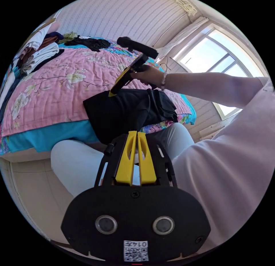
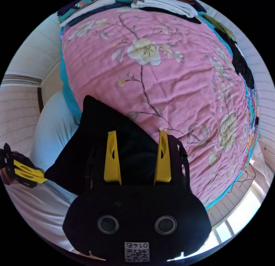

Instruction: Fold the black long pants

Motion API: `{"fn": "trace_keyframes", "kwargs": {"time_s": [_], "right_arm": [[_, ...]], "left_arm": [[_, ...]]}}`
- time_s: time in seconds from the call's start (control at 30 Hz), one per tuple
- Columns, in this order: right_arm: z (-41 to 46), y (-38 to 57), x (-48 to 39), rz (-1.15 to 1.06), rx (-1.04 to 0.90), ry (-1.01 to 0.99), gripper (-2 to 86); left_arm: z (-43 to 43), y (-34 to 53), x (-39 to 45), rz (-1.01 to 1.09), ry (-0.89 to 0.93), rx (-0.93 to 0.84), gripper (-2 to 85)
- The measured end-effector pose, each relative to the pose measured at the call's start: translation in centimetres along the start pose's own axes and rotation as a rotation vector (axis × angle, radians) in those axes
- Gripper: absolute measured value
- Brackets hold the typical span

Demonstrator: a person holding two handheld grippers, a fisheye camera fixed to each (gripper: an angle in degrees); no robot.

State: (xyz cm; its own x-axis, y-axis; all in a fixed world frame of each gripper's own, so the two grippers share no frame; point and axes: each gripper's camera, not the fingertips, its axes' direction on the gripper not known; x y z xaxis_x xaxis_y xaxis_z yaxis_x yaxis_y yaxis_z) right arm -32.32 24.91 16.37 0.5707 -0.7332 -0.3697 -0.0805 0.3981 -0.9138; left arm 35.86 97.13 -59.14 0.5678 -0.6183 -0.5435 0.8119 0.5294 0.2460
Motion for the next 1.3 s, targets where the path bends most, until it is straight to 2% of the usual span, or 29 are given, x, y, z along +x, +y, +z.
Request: {"fn": "trace_keyframes", "kwargs": {"time_s": [0.07,0.2,0.27,0.3,0.37,0.43,0.47,0.53,0.57,0.63,0.73,0.77,0.83,0.9,0.97,1.03,1.13,1.23,1.3], "right_arm": [[-0.7,0.2,-0.1,0.044,0.027,-0.033,16.0],[-3.3,3.2,0.4,0.061,0.099,-0.148,2.8],[-5.1,6.4,2.3,0.152,0.179,-0.215,1.9],[-6.7,9.5,4.3,0.241,0.27,-0.275,1.5],[-9.2,15.7,8.1,0.428,0.44,-0.354,1.3],[-13.0,25.8,12.5,0.661,0.707,-0.415,1.2],[-14.3,28.5,13.2,0.701,0.784,-0.406,1.2],[-21.4,38.0,14.4,0.816,1.028,-0.244,1.3],[-23.6,39.8,14.4,0.822,1.073,-0.182,1.3],[-33.7,44.6,13.5,0.756,1.269,0.021,1.3],[-45.6,44.1,12.1,0.581,1.452,0.149,1.4],[-47.4,43.0,11.8,0.552,1.446,0.174,1.4],[-51.3,35.7,11.4,0.483,1.29,0.294,1.4],[-50.3,28.9,12.2,0.396,1.176,0.231,1.4],[-46.4,21.9,13.5,0.307,1.049,0.076,1.4],[-38.2,13.4,14.6,0.277,0.888,-0.131,1.2],[-26.8,5.1,13.7,0.276,0.672,-0.299,1.0],[-18.7,0.3,11.7,0.301,0.497,-0.356,0.9],[-16.4,-1.1,11.0,0.3,0.46,-0.393,0.9]], "left_arm": [[-2.2,0.3,1.1,0.063,0.025,0.043,-1.0],[-5.2,0.2,3.5,0.228,0.061,0.106,-1.0],[-6.6,-0.4,5.4,0.361,0.098,0.147,-1.0],[-6.8,-0.6,5.8,0.386,0.116,0.164,-1.0],[-7.2,-2.4,7.9,0.498,0.264,0.229,-1.0],[-7.4,-4.7,10.6,0.629,0.364,0.266,-1.0],[-7.9,-6.6,12.8,0.721,0.427,0.311,-1.0],[-9.1,-9.8,15.8,0.807,0.558,0.372,-1.0],[-10.2,-12.3,17.4,0.818,0.639,0.404,-1.0],[-13.1,-15.4,18.9,0.833,0.682,0.488,-1.0],[-18.6,-18.6,17.6,0.761,0.612,0.666,-1.0],[-20.2,-19.1,15.6,0.686,0.551,0.706,-1.0],[-21.5,-18.5,11.5,0.562,0.461,0.729,-1.0],[-21.6,-16.5,7.1,0.455,0.355,0.711,-1.0],[-20.4,-12.6,1.0,0.273,0.176,0.638,-1.0],[-19.3,-9.1,-3.7,0.091,0.079,0.573,-1.0],[-17.7,-4.1,-9.8,-0.169,0.011,0.512,-1.0],[-16.3,-1.9,-12.2,-0.257,-0.099,0.41,-1.0],[-16.0,-1.4,-12.9,-0.271,-0.105,0.401,-1.0]]}}
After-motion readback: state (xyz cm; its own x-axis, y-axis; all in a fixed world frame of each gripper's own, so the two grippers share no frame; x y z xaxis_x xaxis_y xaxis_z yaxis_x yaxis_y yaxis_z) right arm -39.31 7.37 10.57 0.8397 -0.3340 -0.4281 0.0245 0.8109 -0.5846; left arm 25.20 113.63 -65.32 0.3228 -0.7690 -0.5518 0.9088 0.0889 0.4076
